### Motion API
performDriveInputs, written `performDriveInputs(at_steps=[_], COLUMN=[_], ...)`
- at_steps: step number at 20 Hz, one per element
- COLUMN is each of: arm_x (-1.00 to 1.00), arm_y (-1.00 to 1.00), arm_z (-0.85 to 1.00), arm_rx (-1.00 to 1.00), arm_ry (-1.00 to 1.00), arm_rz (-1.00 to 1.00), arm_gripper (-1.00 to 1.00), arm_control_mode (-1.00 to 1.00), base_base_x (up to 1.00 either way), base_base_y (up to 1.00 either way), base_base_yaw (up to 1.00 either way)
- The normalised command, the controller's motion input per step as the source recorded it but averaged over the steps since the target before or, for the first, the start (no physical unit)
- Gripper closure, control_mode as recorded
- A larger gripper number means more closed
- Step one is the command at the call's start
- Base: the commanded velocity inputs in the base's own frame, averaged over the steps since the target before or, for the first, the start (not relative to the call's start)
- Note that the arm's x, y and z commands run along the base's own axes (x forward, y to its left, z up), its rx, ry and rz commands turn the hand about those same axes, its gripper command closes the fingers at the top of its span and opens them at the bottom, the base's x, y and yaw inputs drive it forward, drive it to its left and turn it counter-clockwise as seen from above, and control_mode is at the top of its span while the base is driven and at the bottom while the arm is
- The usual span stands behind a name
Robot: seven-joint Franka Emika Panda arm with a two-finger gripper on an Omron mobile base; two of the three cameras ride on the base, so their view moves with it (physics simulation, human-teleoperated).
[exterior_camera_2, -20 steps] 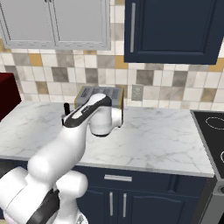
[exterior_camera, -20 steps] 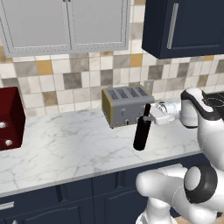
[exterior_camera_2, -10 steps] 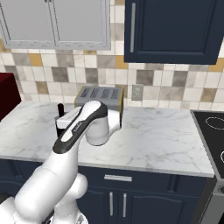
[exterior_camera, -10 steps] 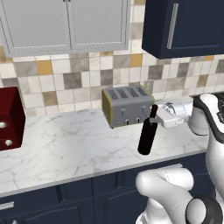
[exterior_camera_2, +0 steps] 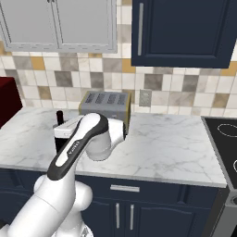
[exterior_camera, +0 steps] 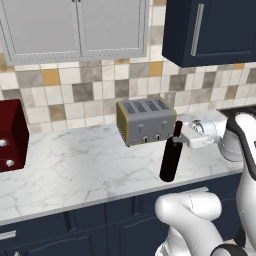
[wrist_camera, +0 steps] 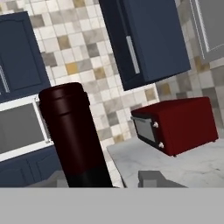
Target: There is a wine glass and glass cup on the dining counter. Place the wine bottle next to the wine glass and the juice bottle next to the glass cup.
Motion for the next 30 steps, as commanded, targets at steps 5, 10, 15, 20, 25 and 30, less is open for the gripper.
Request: performDriveInputs(at_steps=[5, 10, 15, 20, 25, 30], arm_x=[0.0, 0.0, 0.0, 0.0, 0.0, 0.0], arm_y=[0.0, 0.0, 0.0, 0.0, 0.0, 0.0], arm_z=[0.0, 0.0, 0.0, 0.0, 0.0, 0.0], arm_rx=[0.0, 0.0, 0.0, 0.0, 0.0, 0.0], arm_ry=[0.0, 0.0, 0.0, 0.0, 0.0, 0.0], arm_rz=[0.0, 0.0, 0.0, 0.0, 0.0, 0.0], arm_gripper=[1.0, 1.0, 1.0, 1.0, 1.0, 1.0], arm_control_mode=[-1.0, 1.0, 1.0, 1.0, 1.0, 1.0], base_base_x=[0.0, -0.13, -0.48, -0.66, -0.71, -0.81], base_base_y=[0.0, 0.0, 0.0, -0.01, -0.03, -0.06], base_base_yaw=[0.0, 0.0, 0.0, 0.0, 0.0, 0.0])
